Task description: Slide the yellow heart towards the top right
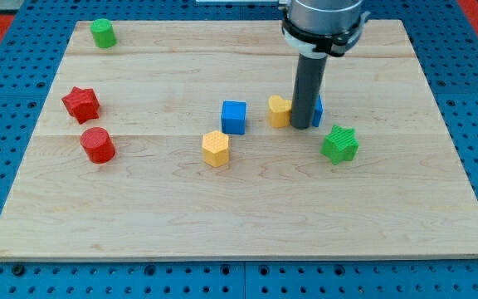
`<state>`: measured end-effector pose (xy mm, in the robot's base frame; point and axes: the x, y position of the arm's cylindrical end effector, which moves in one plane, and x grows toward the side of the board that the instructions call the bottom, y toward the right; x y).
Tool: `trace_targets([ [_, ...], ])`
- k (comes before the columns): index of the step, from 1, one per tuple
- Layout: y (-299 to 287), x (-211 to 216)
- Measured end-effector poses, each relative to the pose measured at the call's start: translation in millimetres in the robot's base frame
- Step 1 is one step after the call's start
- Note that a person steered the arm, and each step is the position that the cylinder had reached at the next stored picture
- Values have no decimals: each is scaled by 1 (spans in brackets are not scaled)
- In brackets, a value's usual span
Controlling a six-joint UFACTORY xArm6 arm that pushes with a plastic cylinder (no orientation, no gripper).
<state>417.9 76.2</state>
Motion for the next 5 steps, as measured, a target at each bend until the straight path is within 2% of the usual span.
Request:
trace_targets([
  [5, -87, -2],
])
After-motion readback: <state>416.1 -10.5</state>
